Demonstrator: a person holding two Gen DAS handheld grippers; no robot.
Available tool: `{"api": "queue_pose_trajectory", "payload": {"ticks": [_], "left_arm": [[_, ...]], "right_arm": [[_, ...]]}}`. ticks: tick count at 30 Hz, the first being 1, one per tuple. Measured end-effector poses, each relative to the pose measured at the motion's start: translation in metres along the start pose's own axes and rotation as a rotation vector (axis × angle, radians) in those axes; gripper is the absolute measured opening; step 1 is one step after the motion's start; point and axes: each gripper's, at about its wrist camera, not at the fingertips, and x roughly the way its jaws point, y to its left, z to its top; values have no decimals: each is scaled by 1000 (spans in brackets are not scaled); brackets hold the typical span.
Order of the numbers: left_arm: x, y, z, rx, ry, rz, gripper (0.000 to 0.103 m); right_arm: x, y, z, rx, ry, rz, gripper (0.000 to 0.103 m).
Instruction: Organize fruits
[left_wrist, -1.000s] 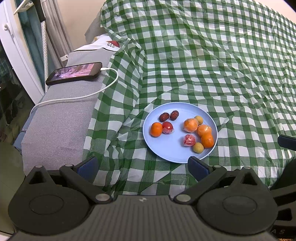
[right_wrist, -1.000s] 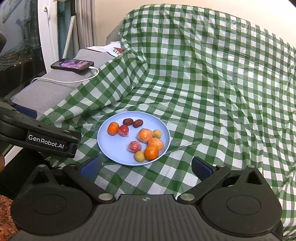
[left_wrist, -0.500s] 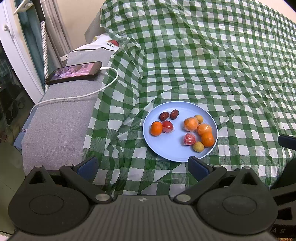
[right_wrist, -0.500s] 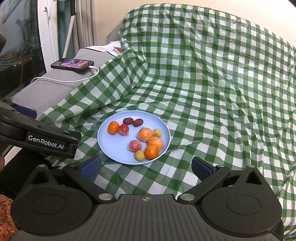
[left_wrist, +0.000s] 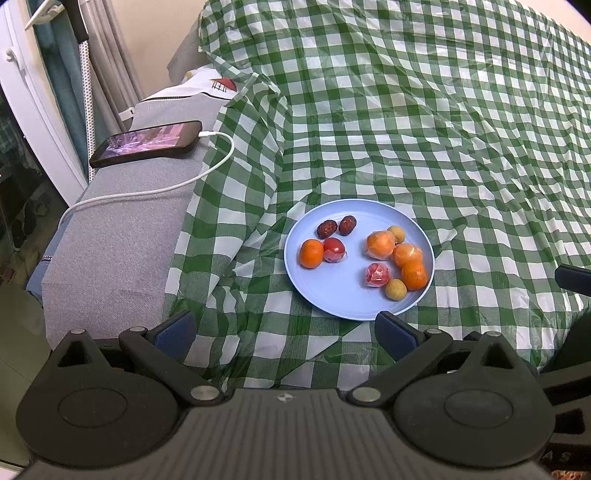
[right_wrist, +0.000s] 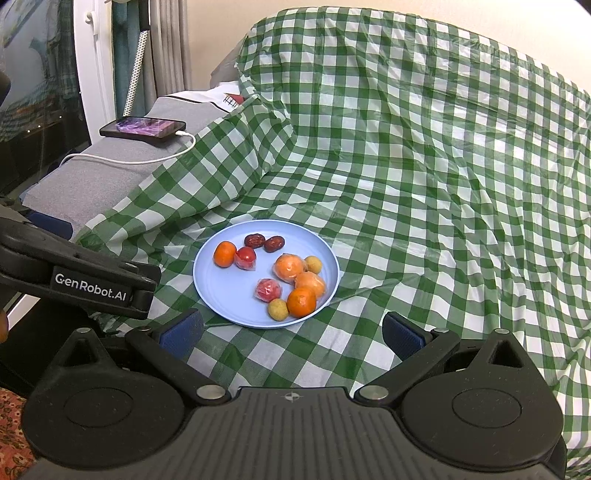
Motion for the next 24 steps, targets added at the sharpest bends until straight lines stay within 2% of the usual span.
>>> {"api": "queue_pose_trajectory", "payload": {"ticks": [24], "left_arm": [[2,1,1,6,3,1,103]], "right_arm": [[0,-2,1,-1,1,2,102]]}}
